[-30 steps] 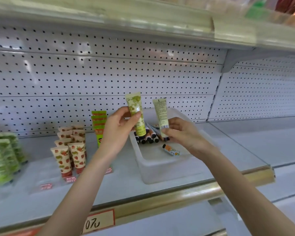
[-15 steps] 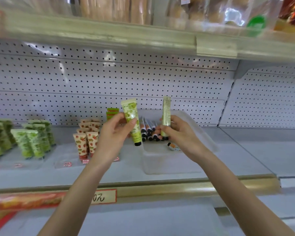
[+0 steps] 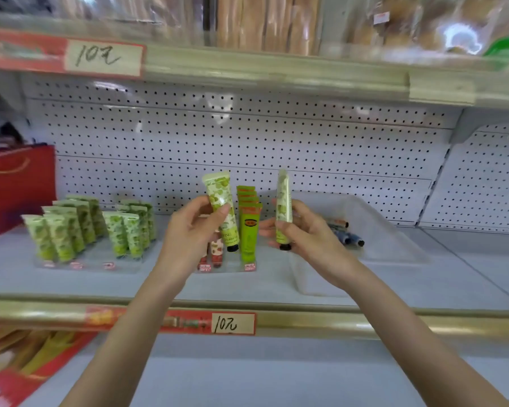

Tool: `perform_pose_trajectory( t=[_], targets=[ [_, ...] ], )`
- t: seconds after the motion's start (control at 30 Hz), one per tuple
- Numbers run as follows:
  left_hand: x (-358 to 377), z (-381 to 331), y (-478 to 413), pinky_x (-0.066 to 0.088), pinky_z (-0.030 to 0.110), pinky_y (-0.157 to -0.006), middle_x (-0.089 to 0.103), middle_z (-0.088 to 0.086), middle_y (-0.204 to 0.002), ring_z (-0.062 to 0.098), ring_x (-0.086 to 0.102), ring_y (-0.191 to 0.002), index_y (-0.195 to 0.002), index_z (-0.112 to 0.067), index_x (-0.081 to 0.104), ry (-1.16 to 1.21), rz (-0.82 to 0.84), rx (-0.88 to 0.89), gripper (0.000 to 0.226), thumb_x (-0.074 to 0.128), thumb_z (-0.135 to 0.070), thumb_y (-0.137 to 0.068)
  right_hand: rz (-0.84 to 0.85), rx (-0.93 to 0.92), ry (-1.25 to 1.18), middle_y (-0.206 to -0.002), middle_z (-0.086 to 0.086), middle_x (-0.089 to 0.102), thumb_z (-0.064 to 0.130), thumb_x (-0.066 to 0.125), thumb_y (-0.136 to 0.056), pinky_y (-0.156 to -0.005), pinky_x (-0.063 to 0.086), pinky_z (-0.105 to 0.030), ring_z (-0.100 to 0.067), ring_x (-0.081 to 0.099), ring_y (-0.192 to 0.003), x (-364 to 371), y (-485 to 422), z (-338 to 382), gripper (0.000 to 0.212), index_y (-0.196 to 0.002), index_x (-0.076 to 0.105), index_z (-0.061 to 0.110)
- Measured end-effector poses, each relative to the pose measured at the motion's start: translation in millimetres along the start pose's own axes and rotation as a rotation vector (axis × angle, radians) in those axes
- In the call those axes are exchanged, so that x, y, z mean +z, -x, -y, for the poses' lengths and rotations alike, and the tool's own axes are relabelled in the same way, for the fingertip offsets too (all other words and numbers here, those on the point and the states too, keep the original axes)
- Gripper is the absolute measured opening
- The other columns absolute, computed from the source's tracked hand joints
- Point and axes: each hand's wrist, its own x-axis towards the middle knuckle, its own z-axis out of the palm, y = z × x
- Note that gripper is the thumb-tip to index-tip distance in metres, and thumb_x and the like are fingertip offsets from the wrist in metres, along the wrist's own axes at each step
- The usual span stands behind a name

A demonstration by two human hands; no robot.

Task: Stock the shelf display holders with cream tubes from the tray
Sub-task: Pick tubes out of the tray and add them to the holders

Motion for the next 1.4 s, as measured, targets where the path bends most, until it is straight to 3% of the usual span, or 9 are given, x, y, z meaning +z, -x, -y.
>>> perform_pose_trajectory(
  t=[0.23,0.33,0.47,0.57,0.67,0.87,1.0,1.17,1.4],
  targets=[
    [-89.6,12.9,-18.8,0.053,0.017,-0.064,0.066,-0.007,-0.082,0.002,0.064,-0.075,-0.09,-0.019,0.064,-0.016,0.035,-0.015,0.006,0.059,-0.017,-0.089,0.018,-0.05,0.14,-0.092,0.005,0.068,0.013,0.047,-0.096,-0.07,0.051,-0.014,0.001,0.066,-0.085,82.4,-31.2,-4.2,0.015,-0.099,0.06,0.02],
    [-124.4,18.5,-27.1,0.053,0.015,-0.063,0.066,-0.005,-0.084,0.0,0.063,-0.073,-0.09,-0.019,0.064,-0.017,0.041,-0.02,0.006,0.058,-0.017,-0.089,-0.005,-0.081,0.198,-0.09,0.011,0.069,0.014,0.049,-0.096,-0.074,0.047,-0.011,0.004,0.064,-0.089,115.5,-45.2,-11.1,0.017,-0.107,0.062,0.014],
    [-167.0,27.6,-36.6,0.055,0.02,-0.066,0.063,-0.016,-0.072,-0.002,0.06,-0.069,-0.086,-0.02,0.062,-0.038,0.059,-0.032,0.006,0.059,-0.018,-0.09,-0.013,-0.086,0.159,-0.102,0.001,0.07,0.013,0.048,-0.096,-0.084,0.052,-0.026,-0.01,0.068,-0.095,157.6,-60.9,-19.0,0.022,-0.116,0.054,0.019],
    [-199.5,35.0,-43.7,0.056,0.026,-0.071,0.061,-0.016,-0.071,0.001,0.059,-0.072,-0.084,-0.021,0.062,-0.063,0.068,-0.045,0.005,0.06,-0.02,-0.089,-0.033,-0.061,0.112,-0.094,0.001,0.072,0.012,0.049,-0.095,-0.088,0.054,-0.039,-0.016,0.069,-0.092,182.6,-70.6,-26.0,0.019,-0.109,0.051,0.024],
    [-227.8,40.6,-48.5,0.055,0.019,-0.068,0.06,-0.018,-0.069,-0.004,0.057,-0.069,-0.083,-0.022,0.061,-0.079,0.063,-0.048,0.006,0.06,-0.02,-0.088,-0.046,-0.045,0.124,-0.094,-0.001,0.073,0.016,0.052,-0.093,-0.085,0.055,-0.045,-0.018,0.069,-0.094,199.3,-78.5,-33.5,0.015,-0.107,0.053,0.023],
    [-258.2,55.8,-54.1,0.055,0.018,-0.064,0.063,-0.009,-0.085,-0.005,0.06,-0.073,-0.089,-0.024,0.063,-0.06,0.005,-0.095,0.006,0.062,-0.019,-0.087,-0.013,-0.06,0.232,-0.099,0.008,0.068,0.015,0.058,-0.09,-0.078,0.049,-0.016,-0.001,0.064,-0.092,214.1,-92.4,-45.4,0.012,-0.101,0.06,0.019],
    [-258.5,64.4,-59.4,0.055,0.02,-0.065,0.064,-0.008,-0.085,-0.004,0.06,-0.073,-0.09,-0.022,0.063,-0.061,-0.008,-0.114,0.006,0.062,-0.017,-0.087,-0.009,-0.053,0.303,-0.076,0.02,0.065,0.011,0.062,-0.087,-0.071,0.044,-0.01,0.006,0.06,-0.074,211.3,-106.5,-55.0,0.009,-0.09,0.062,0.019],
    [-257.3,74.0,-66.4,0.056,0.02,-0.068,0.067,-0.006,-0.092,0.0,0.062,-0.08,-0.097,-0.019,0.064,-0.082,-0.025,-0.125,0.011,0.063,-0.02,-0.086,-0.05,-0.006,0.284,-0.101,-0.002,0.069,0.022,0.068,-0.081,-0.083,0.056,-0.032,-0.015,0.066,-0.093,203.9,-128.1,-68.0,0.027,-0.105,0.065,0.011],
    [-264.7,91.1,-67.8,0.052,0.018,-0.064,0.065,-0.001,-0.094,0.005,0.061,-0.079,-0.097,-0.02,0.063,-0.08,-0.013,-0.164,0.012,0.064,-0.02,-0.085,-0.075,0.031,0.22,-0.106,-0.015,0.064,0.016,0.068,-0.082,-0.074,0.058,-0.031,-0.022,0.065,-0.088,220.5,-140.8,-87.3,0.022,-0.102,0.061,0.009]
  ],
)
